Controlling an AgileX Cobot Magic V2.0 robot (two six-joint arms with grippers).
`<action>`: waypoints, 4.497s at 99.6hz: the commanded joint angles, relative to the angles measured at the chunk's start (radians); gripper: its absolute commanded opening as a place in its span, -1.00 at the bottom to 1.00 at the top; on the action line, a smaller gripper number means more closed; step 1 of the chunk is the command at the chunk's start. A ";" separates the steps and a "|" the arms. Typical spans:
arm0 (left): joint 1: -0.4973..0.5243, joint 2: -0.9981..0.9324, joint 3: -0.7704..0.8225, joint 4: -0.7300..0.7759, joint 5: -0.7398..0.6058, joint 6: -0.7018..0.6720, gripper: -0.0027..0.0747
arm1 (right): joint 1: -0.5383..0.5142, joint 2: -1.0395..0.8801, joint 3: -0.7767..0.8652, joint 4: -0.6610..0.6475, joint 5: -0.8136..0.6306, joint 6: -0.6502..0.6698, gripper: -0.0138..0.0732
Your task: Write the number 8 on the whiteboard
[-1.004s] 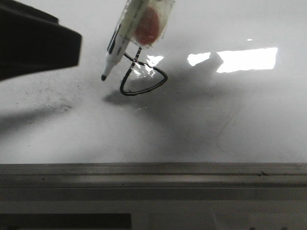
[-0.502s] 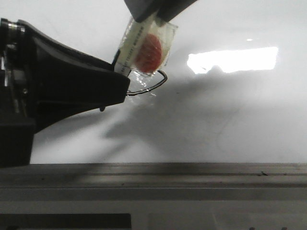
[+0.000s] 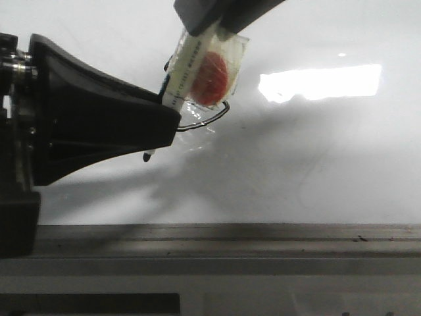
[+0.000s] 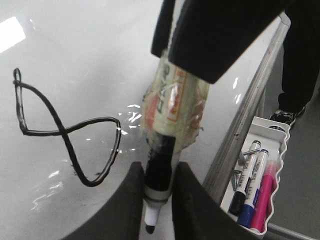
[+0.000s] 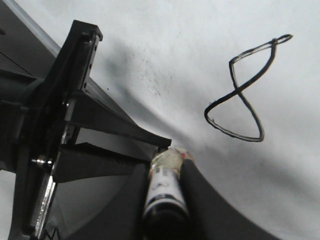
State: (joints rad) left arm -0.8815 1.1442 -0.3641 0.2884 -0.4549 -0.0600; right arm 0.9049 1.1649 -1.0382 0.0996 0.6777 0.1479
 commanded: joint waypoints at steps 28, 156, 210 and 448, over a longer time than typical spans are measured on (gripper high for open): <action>-0.001 -0.106 -0.031 -0.158 0.082 -0.170 -0.99 | -0.025 -0.017 -0.025 0.019 -0.022 0.000 0.20; 0.104 -0.235 -0.031 -0.621 0.288 -0.170 0.19 | -0.025 -0.036 -0.024 -0.036 0.020 0.000 -0.15; 0.104 -0.790 0.086 -0.337 0.327 -0.164 -0.98 | -0.019 -0.516 0.520 -0.296 -0.512 0.000 -0.83; 0.781 -1.177 0.396 -0.301 0.747 -0.028 -0.98 | -0.017 -0.868 0.783 -0.296 -0.538 0.000 -0.83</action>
State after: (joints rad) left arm -0.1043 -0.0016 0.0011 -0.0725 0.3448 -0.0765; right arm 0.8881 0.2941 -0.2299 -0.1804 0.2177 0.1494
